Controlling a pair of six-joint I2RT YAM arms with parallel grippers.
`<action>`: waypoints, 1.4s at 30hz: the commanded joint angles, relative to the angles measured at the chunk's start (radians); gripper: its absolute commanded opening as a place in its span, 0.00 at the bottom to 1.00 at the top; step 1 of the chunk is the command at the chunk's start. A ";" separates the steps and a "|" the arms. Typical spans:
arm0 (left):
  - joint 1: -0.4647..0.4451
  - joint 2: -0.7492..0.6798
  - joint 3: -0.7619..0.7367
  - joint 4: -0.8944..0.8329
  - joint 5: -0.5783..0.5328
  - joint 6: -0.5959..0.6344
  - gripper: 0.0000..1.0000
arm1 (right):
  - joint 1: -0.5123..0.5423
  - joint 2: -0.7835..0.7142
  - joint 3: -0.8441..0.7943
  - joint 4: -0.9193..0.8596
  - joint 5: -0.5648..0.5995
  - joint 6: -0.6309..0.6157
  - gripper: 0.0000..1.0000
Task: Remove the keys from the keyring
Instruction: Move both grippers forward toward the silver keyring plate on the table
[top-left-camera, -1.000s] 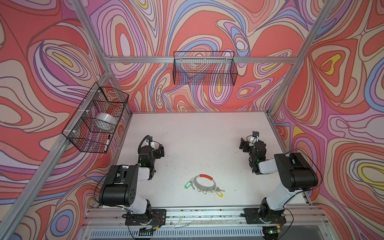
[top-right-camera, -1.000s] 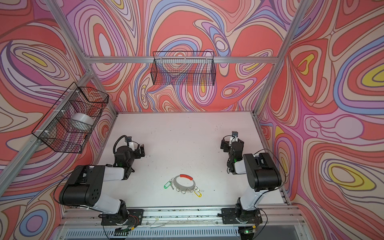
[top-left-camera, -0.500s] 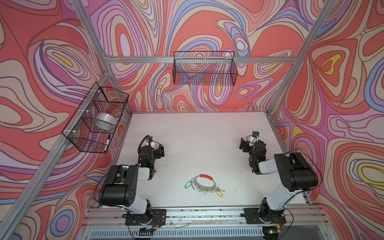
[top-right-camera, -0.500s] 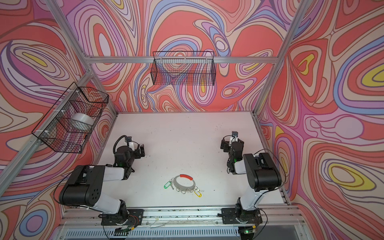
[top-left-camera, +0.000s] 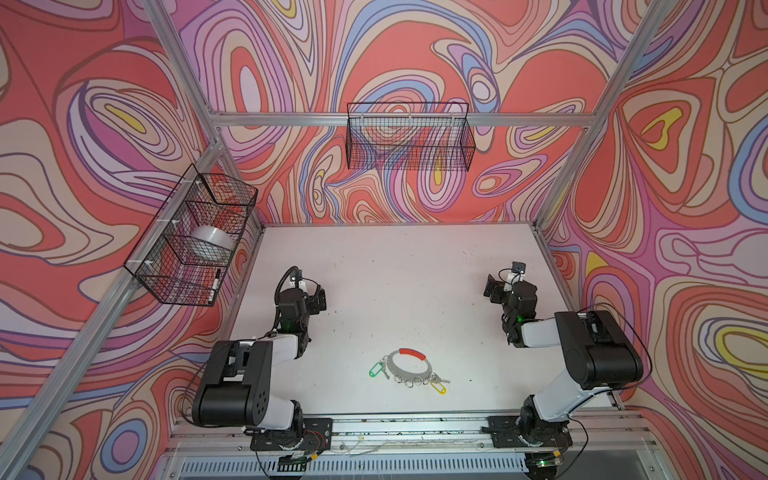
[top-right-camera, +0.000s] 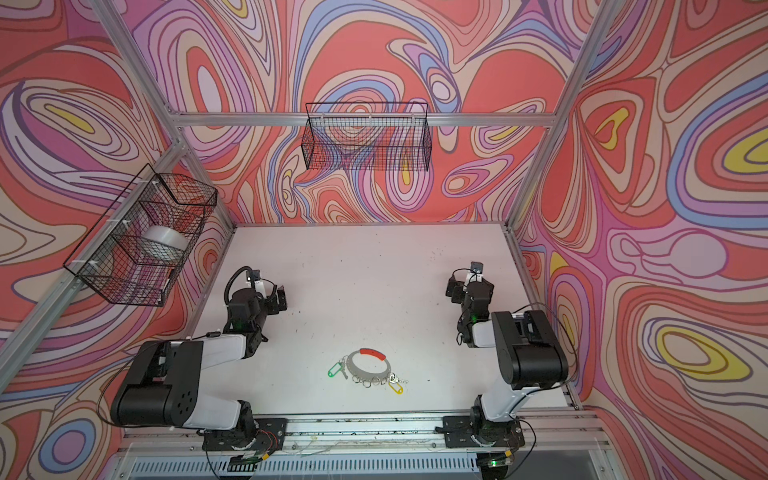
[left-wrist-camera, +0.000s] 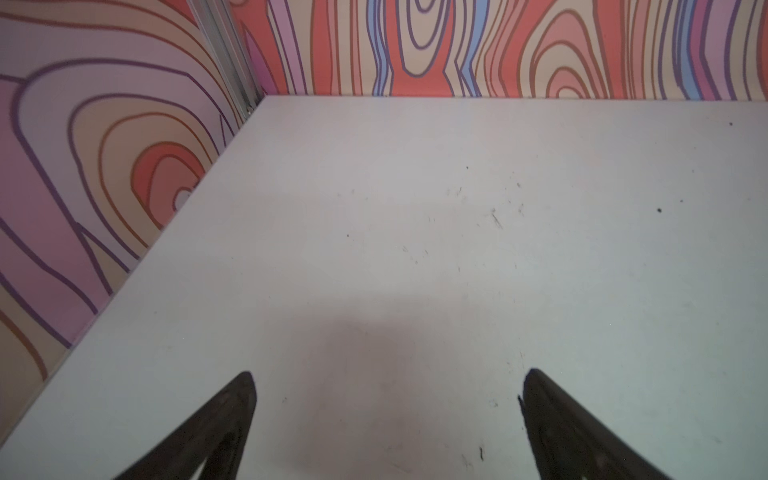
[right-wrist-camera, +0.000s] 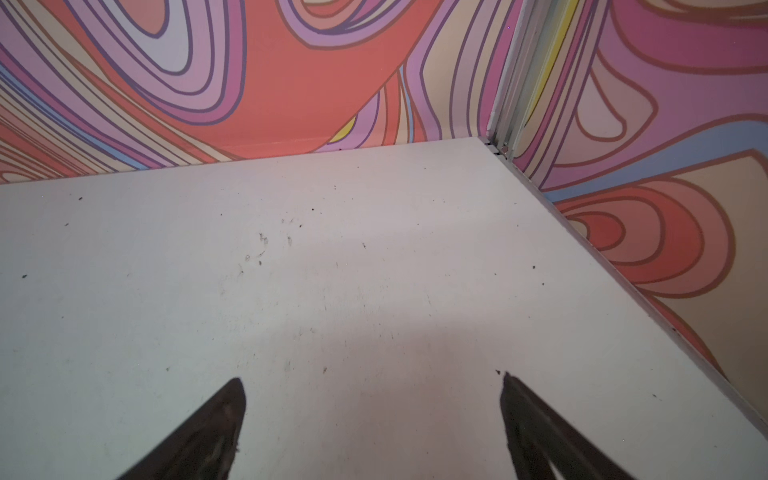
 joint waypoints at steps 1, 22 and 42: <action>-0.020 -0.085 0.041 -0.134 -0.127 -0.037 1.00 | 0.001 -0.075 0.081 -0.230 0.068 0.069 0.98; 0.018 -0.356 0.141 -0.518 0.024 -0.945 1.00 | -0.007 -0.330 0.288 -0.848 -0.135 0.616 0.97; -0.396 -0.499 0.113 -0.913 0.323 -0.864 0.79 | 0.483 -0.621 0.048 -1.243 -0.290 0.582 0.67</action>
